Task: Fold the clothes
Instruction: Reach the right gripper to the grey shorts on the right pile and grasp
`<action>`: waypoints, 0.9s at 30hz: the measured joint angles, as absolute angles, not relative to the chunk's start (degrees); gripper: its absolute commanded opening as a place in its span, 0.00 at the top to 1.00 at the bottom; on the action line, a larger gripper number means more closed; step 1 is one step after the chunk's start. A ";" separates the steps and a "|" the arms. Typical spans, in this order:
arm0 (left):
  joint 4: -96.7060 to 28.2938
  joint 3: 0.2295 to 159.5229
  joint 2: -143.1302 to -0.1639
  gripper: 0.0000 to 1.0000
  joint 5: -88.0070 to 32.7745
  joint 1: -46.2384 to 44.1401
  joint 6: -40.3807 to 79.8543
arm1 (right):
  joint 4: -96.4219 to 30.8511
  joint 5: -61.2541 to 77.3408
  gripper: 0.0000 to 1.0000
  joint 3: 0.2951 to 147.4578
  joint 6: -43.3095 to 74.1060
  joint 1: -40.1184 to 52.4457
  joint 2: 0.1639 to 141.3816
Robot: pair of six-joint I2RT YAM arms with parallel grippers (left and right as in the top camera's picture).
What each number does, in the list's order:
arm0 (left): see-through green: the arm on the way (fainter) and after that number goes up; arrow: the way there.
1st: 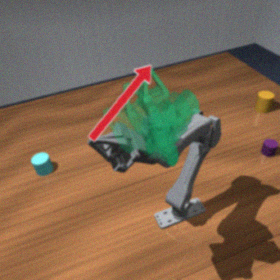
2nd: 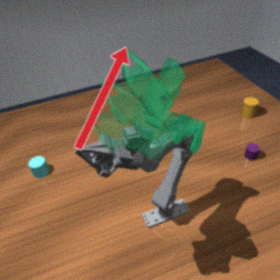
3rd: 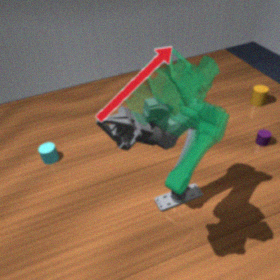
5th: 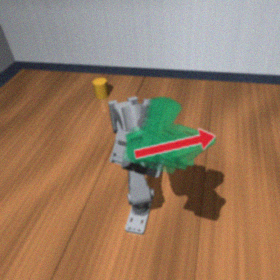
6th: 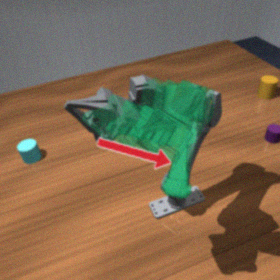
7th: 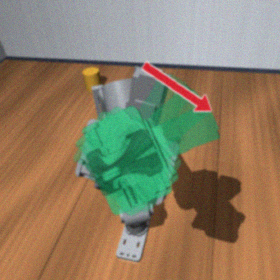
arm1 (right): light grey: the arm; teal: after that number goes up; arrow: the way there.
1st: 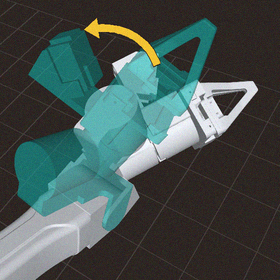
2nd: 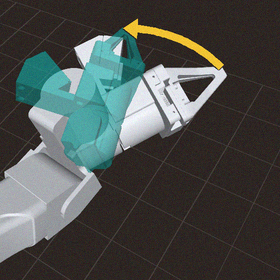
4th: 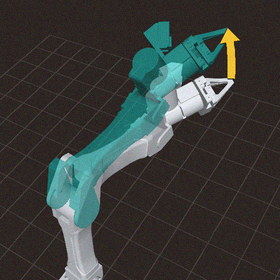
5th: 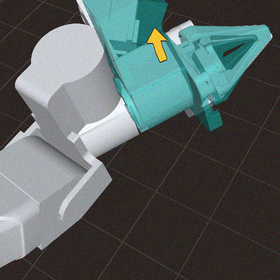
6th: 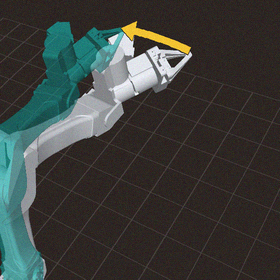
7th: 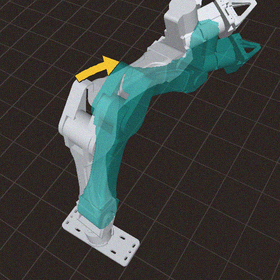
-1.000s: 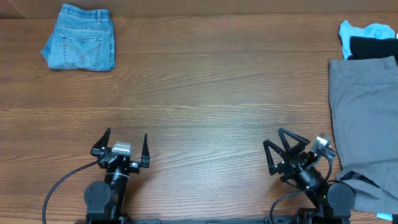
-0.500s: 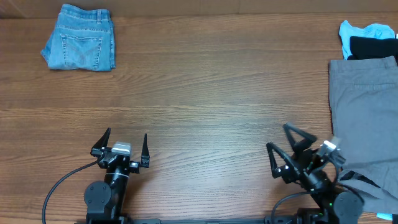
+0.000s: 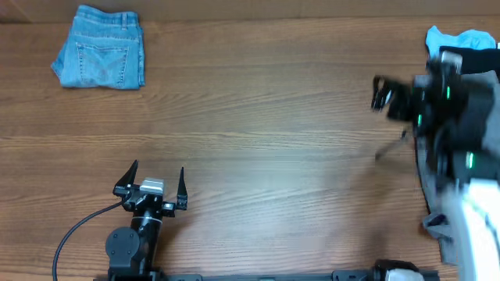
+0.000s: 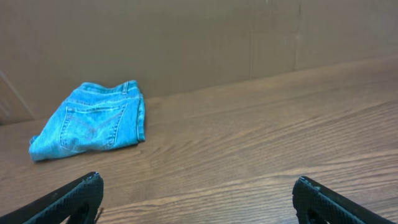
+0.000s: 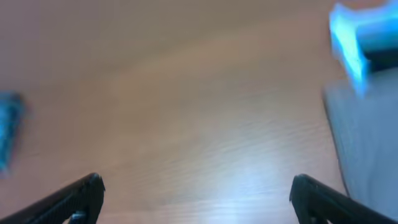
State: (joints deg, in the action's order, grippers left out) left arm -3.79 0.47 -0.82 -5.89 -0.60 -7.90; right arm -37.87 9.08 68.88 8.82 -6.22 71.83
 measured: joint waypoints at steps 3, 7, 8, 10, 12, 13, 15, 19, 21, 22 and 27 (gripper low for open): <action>-3.86 0.47 -0.78 0.00 -5.74 -0.60 -7.94 | -46.33 7.60 0.00 80.93 7.29 -8.03 85.84; -3.84 0.47 -0.75 0.00 -5.72 -0.60 -7.92 | -47.42 3.49 0.00 87.83 6.17 -9.54 98.19; -3.86 0.47 -0.75 0.00 -5.72 -0.60 -7.92 | -46.48 2.09 0.00 88.14 5.96 -9.89 99.74; -3.84 0.47 -0.75 0.00 -5.72 -0.60 -7.94 | -44.69 -1.52 0.00 88.49 5.50 -10.74 102.59; -3.86 0.47 -0.75 0.00 -5.72 -0.60 -7.92 | -43.09 -5.98 0.00 88.84 5.15 -11.66 105.51; -3.84 0.47 -0.75 0.00 -5.74 -0.60 -7.92 | -41.93 -8.64 0.00 88.90 4.93 -12.16 107.20; -3.84 0.47 -0.75 0.00 -5.74 -0.60 -7.92 | -40.18 -12.01 0.00 88.95 4.40 -12.97 109.75; -3.84 0.47 -0.75 0.00 -5.74 -0.60 -7.92 | -36.16 -16.86 0.00 89.01 2.07 -14.37 116.09; -3.86 0.47 -0.75 0.00 -5.74 -0.60 -7.92 | -34.13 -18.33 0.00 89.01 -0.01 -14.57 119.09; -3.84 0.47 -0.75 0.00 -5.72 -0.60 -7.92 | -32.62 -18.74 0.00 89.01 -0.97 -14.55 120.22; -3.84 0.47 -0.75 0.00 -5.72 -0.60 -7.92 | -26.13 -20.78 0.03 89.06 -4.03 -14.48 123.31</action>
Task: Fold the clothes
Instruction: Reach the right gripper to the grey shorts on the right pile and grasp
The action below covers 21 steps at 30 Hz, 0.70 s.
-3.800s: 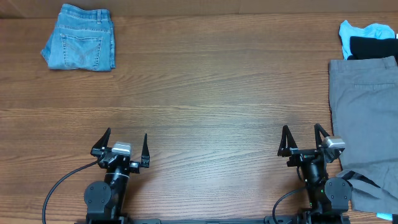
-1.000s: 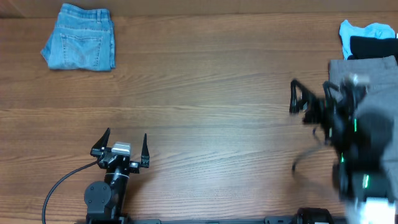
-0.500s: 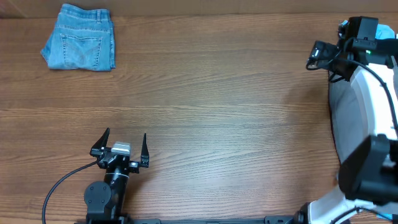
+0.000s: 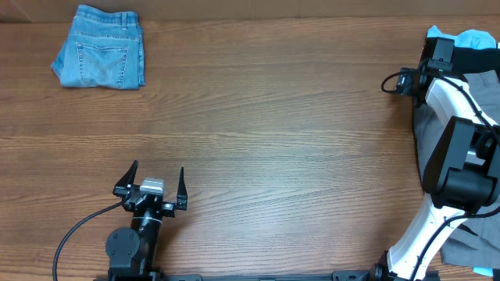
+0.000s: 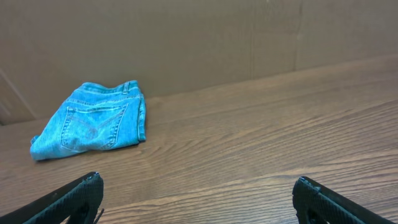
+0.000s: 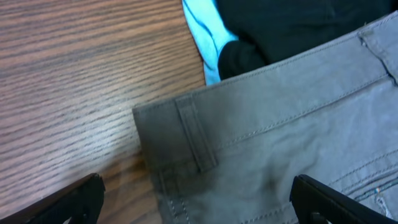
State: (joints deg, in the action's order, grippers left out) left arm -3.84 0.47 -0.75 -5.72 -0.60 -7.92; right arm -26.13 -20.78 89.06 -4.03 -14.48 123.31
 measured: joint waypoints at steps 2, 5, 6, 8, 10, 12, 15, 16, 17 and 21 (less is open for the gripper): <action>-3.86 0.47 -0.75 0.00 -5.74 -0.60 -7.92 | -25.12 -20.95 0.06 89.06 -4.47 -14.48 123.42; -3.86 0.47 -0.75 0.00 -5.74 -0.60 -7.92 | -24.18 -20.80 0.06 89.08 -4.75 -14.48 123.52; -3.84 0.47 -0.75 0.00 -5.72 -0.60 -7.92 | -23.92 -20.80 0.06 89.10 -4.73 -14.48 123.74; -3.86 0.47 -0.75 0.00 -5.72 -0.60 -7.94 | -23.83 -20.75 0.06 89.17 -4.73 -14.48 124.92; -3.86 0.47 -0.75 0.00 -5.72 -0.60 -7.92 | -23.94 -20.78 0.05 89.17 -4.78 -14.48 126.80; -3.84 0.47 -0.75 0.00 -5.74 -0.60 -7.92 | -23.46 -20.84 0.05 89.41 -4.71 -14.48 127.59; -3.86 0.47 -0.75 0.00 -5.74 -0.60 -7.92 | -23.05 -20.78 0.06 89.47 -4.75 -14.48 127.79; -3.84 0.47 -0.75 0.00 -5.72 -0.60 -7.92 | -22.74 -20.80 0.12 89.47 -4.71 -14.48 127.85; -3.86 0.47 -0.75 0.00 -5.72 -0.60 -7.92 | -22.33 -20.75 0.16 89.47 -4.73 -14.48 127.94; -3.86 0.47 -0.75 0.00 -5.74 -0.60 -7.92 | -21.87 -20.75 0.23 89.47 -4.75 -14.50 128.16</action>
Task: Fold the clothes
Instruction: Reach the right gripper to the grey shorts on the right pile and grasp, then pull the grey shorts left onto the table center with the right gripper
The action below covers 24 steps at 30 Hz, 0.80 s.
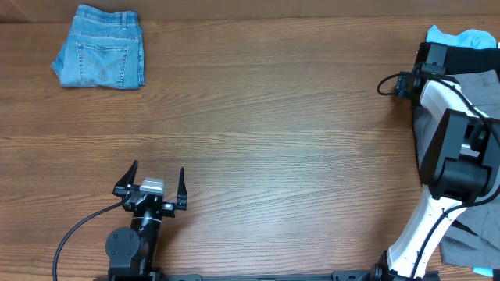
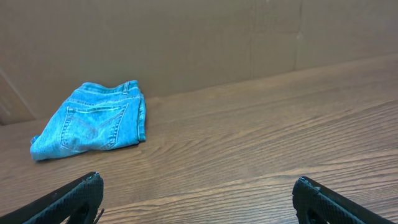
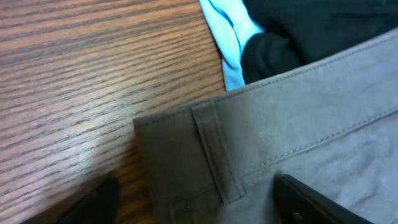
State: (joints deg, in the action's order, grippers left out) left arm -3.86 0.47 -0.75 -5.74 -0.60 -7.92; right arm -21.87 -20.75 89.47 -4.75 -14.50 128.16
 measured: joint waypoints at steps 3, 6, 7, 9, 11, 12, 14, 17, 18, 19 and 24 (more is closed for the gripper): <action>-3.86 0.47 -0.75 0.00 -5.72 -0.60 -7.92 | -21.63 -20.75 0.29 89.47 -4.89 -14.66 128.29; -3.86 0.47 -0.75 0.00 -5.74 -0.60 -7.92 | -21.17 -20.75 0.31 89.49 -4.80 -15.05 128.66; -3.86 0.47 -0.75 0.00 -5.72 -0.60 -7.92 | -20.99 -20.73 0.33 89.60 -4.78 -15.25 128.81; -3.86 0.47 -0.75 0.00 -5.74 -0.60 -7.92 | -20.93 -20.73 0.43 89.69 -4.67 -15.42 128.97; -3.86 0.47 -0.75 0.00 -5.72 -0.60 -7.94 | -20.91 -20.75 0.59 89.78 -4.51 -15.44 129.14; -3.86 0.47 -0.75 0.00 -5.74 -0.60 -7.92 | -20.73 -20.51 0.65 89.82 -4.80 -15.44 129.29; -3.86 0.47 -0.75 0.00 -5.72 -0.60 -7.92 | -20.60 -20.38 0.77 89.89 -4.29 -15.44 129.47; -3.86 0.47 -0.75 0.00 -5.72 -0.60 -7.94 | -20.80 -20.60 0.96 90.13 -4.56 -15.44 129.71; -3.84 0.47 -0.75 0.00 -5.74 -0.60 -7.94 | -21.12 -20.84 0.96 90.37 -4.56 -15.51 129.71; -3.86 0.47 -0.75 0.00 -5.74 -0.60 -7.94 | -21.67 -21.04 0.96 90.70 -3.79 -15.57 129.71; -3.86 0.47 -0.75 0.00 -5.74 -0.60 -7.92 | -23.16 -21.39 0.96 91.55 -0.01 -15.62 129.69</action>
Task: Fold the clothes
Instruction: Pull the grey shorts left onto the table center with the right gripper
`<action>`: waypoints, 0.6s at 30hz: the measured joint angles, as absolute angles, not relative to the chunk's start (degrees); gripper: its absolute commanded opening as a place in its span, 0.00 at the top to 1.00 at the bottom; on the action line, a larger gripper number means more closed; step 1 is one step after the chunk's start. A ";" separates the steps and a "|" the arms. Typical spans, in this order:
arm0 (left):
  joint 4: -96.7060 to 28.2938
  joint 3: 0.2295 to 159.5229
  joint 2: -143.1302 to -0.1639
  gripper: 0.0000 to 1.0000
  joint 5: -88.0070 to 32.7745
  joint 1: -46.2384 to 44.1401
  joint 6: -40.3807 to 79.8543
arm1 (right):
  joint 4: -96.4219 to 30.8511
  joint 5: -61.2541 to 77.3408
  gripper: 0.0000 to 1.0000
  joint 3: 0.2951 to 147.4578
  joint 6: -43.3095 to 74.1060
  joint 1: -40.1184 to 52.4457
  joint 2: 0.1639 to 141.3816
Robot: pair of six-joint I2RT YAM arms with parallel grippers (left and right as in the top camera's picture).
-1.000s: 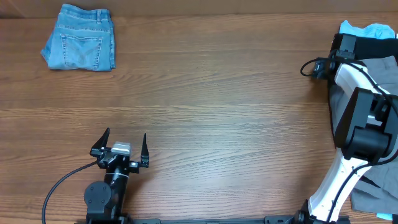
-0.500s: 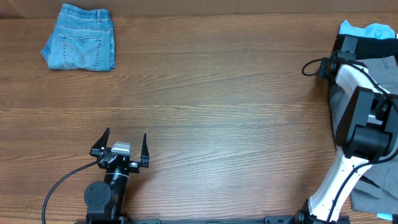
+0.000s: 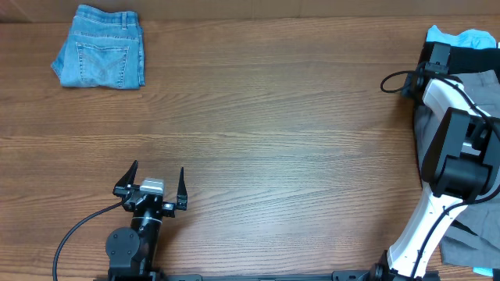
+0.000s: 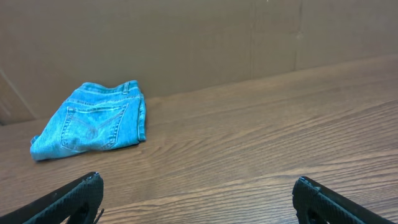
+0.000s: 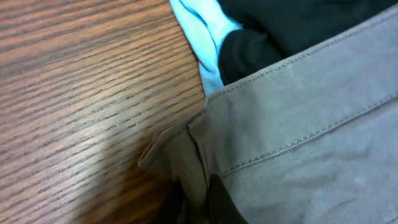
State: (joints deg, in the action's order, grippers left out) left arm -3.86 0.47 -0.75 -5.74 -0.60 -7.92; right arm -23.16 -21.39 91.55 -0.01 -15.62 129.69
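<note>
Grey trousers (image 5: pixel 298 143) lie at the table's right edge, in a pile with a light blue cloth (image 5: pixel 199 31) and a black garment (image 5: pixel 292 25). My right gripper (image 5: pixel 200 200) is shut on the corner of the trousers' waistband, which is bunched up between the fingers. From overhead the right gripper (image 3: pixel 431 64) sits at the pile's left side, its arm covering much of the grey trousers (image 3: pixel 420 125). Low at the near left, my left gripper (image 3: pixel 152 181) is open and holds nothing.
Folded blue jeans (image 3: pixel 101 56) lie at the far left corner, also seen ahead in the left wrist view as the jeans (image 4: pixel 90 121) before a cardboard wall (image 4: pixel 199 37). More grey cloth (image 3: pixel 457 250) hangs at the lower right edge.
My right gripper's fingers stood apart either side of the grey waistband corner; now they are shut on it and the corner is pinched up. The left arm has not moved.
My right arm was first blurred in motion near the pile at the right edge. It then hung open over the grey trousers' waistband, later lower and closer to it. Now it grips the waistband corner. The left gripper and the folded jeans stayed where they were.
</note>
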 measured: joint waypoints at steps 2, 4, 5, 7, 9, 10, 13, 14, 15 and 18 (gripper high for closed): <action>-3.84 0.47 -0.75 0.00 -5.72 -0.60 -7.92 | -23.42 -21.37 0.96 91.55 1.65 -15.62 129.14; -3.86 0.47 -0.75 0.00 -5.74 -0.60 -7.94 | -23.99 -21.39 0.96 91.55 2.63 -15.59 127.81; -3.86 0.47 -0.75 0.00 -5.74 -0.60 -7.94 | -24.23 -21.39 0.96 91.55 2.85 -15.62 127.07; -3.86 0.47 -0.75 0.00 -5.72 -0.60 -7.94 | -25.39 -21.43 0.96 91.55 3.31 -15.59 124.42; -3.86 0.47 -0.75 0.00 -5.74 -0.60 -7.92 | -26.06 -21.41 0.96 91.55 3.53 -15.59 122.04; -3.86 0.47 -0.75 0.00 -5.74 -0.60 -7.94 | -26.46 -21.37 0.96 91.55 3.62 -15.49 121.01; -3.86 0.47 -0.75 0.00 -5.74 -0.60 -7.92 | -27.79 -20.56 0.96 91.55 3.90 -15.07 118.89; -3.86 0.47 -0.75 0.00 -5.72 -0.60 -7.94 | -28.40 -20.23 0.96 91.55 4.08 -14.09 118.67; -3.84 0.47 -0.75 0.00 -5.74 -0.60 -7.94 | -28.62 -20.10 0.96 91.55 4.10 -13.41 118.67; -3.84 0.47 -0.75 0.00 -5.74 -0.60 -7.94 | -29.10 -19.70 0.96 91.55 4.27 -8.60 118.67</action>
State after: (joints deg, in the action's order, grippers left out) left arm -3.84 0.47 -0.75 -5.74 -0.60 -7.94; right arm -29.10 -19.70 91.55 4.27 -8.60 118.67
